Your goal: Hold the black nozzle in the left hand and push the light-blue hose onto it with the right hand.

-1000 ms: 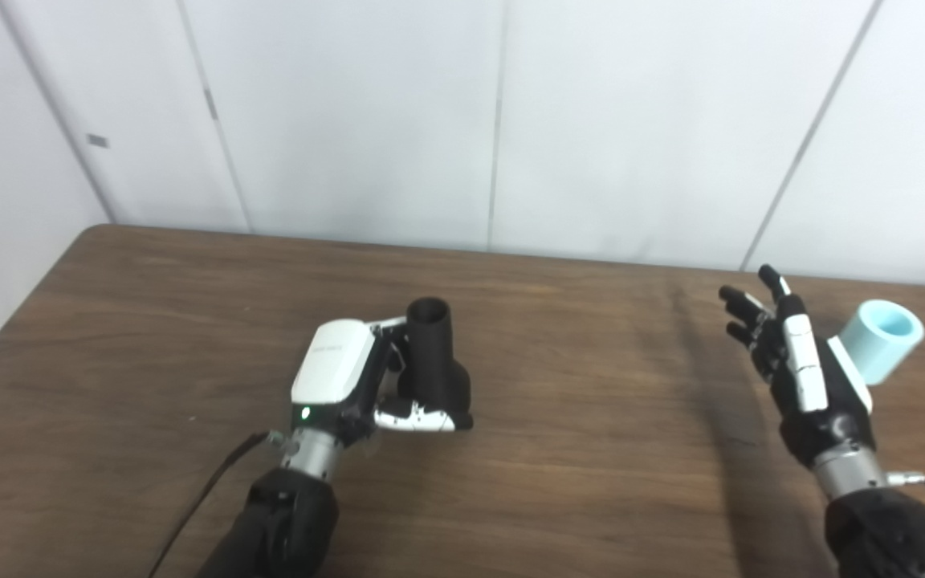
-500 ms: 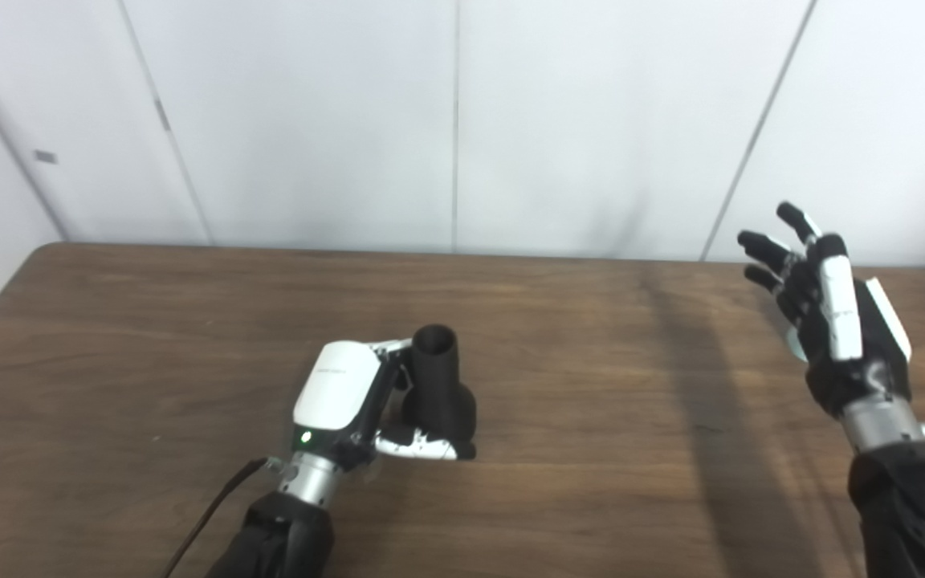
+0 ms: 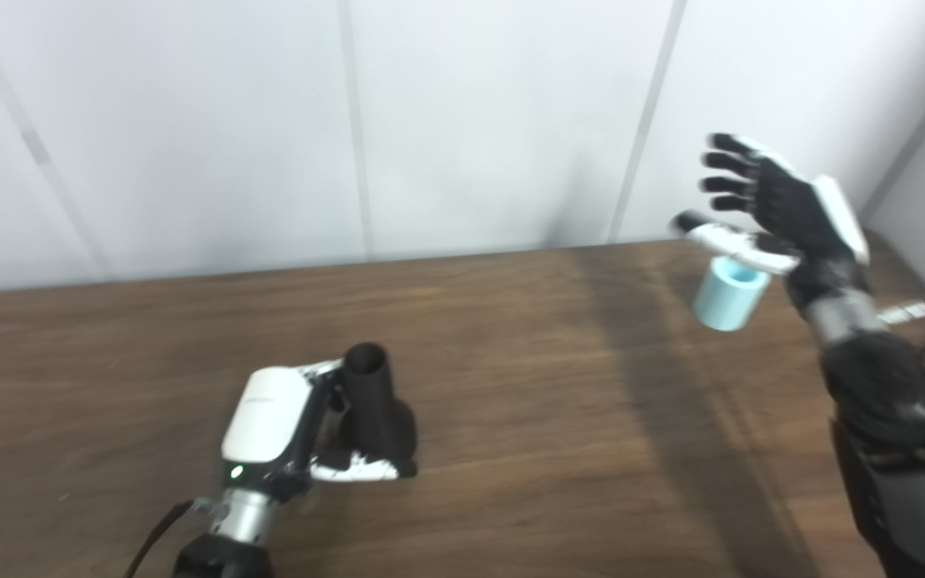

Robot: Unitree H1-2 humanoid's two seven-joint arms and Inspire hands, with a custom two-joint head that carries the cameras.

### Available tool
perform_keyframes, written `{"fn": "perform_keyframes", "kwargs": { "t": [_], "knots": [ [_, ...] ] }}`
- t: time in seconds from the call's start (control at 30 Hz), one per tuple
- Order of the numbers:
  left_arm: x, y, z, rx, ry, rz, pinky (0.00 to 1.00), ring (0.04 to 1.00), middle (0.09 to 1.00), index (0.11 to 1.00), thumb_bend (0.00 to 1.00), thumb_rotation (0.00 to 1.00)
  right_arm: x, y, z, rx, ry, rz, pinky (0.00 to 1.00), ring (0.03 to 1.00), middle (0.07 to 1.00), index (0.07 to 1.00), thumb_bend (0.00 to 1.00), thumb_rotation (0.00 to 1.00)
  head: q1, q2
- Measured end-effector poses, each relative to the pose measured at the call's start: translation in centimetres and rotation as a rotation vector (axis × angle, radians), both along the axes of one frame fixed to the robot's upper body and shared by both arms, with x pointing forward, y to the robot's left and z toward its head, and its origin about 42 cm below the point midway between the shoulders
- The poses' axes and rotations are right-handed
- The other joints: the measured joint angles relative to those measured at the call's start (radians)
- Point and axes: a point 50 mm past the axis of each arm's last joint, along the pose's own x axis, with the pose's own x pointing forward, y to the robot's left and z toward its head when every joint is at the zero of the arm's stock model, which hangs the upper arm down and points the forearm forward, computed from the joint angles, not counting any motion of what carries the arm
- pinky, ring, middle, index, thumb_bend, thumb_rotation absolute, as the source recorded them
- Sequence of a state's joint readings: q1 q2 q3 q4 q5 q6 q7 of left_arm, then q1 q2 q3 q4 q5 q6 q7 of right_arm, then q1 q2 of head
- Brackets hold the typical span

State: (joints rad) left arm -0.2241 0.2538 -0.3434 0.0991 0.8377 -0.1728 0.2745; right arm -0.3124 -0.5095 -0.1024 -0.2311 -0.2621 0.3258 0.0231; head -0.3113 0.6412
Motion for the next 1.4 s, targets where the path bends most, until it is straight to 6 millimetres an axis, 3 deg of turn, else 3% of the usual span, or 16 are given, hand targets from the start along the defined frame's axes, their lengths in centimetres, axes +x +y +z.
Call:
{"fn": "perform_keyframes", "kwargs": {
  "t": [0.23, 0.33, 0.43, 0.6, 0.87, 1.2, 1.4],
  "knots": [
    [0.1, 1.0, 0.0, 0.004, 0.002, 0.016, 0.37, 0.426, 0.439, 0.492, 0.50, 0.00, 2.8, -3.0, -3.9, -0.300, 0.192, -0.096, 0.76, 0.778, 0.818, 0.790, 0.80, 0.09, -0.055, -0.003],
    [0.1, 1.4, 0.0, 0.006, 0.000, 0.011, 0.37, 0.428, 0.449, 0.490, 0.50, 0.00, 3.9, -4.3, -4.3, -0.413, 0.233, -0.089, 0.83, 0.844, 0.811, 0.786, 0.86, 0.18, -0.069, -0.006],
    [0.0, 1.5, 0.1, 0.004, -0.004, 0.005, 0.37, 0.427, 0.450, 0.488, 0.51, 0.00, 5.1, -5.7, -4.1, -0.507, 0.287, -0.114, 0.86, 0.870, 0.762, 0.783, 0.91, 0.18, -0.080, -0.008],
    [0.1, 1.6, 0.0, 0.004, -0.006, 0.002, 0.36, 0.414, 0.446, 0.488, 0.50, 0.00, 6.5, -6.3, -3.8, -0.603, 0.346, -0.125, 0.84, 0.885, 0.817, 0.782, 0.96, 0.16, -0.094, -0.009],
    [0.1, 1.8, 0.1, -0.004, -0.014, -0.007, 0.35, 0.407, 0.441, 0.488, 0.50, 0.00, 7.2, -6.5, -4.4, -0.673, 0.381, -0.136, 0.81, 0.868, 0.802, 0.790, 0.96, 0.14, -0.101, -0.005],
    [0.1, 1.9, 0.2, -0.004, -0.017, -0.006, 0.34, 0.410, 0.448, 0.514, 0.50, 0.00, 7.8, -7.4, -5.0, -0.647, 0.410, -0.122, 0.86, 0.844, 0.785, 0.769, 0.93, 0.15, -0.098, 0.002],
    [0.1, 1.9, 0.2, -0.003, -0.017, -0.005, 0.34, 0.408, 0.447, 0.515, 0.50, 0.00, 7.9, -7.8, -5.4, -0.563, 0.416, -0.109, 0.68, 0.711, 0.725, 0.738, 0.90, 0.07, -0.097, 0.005]
  ]
}}
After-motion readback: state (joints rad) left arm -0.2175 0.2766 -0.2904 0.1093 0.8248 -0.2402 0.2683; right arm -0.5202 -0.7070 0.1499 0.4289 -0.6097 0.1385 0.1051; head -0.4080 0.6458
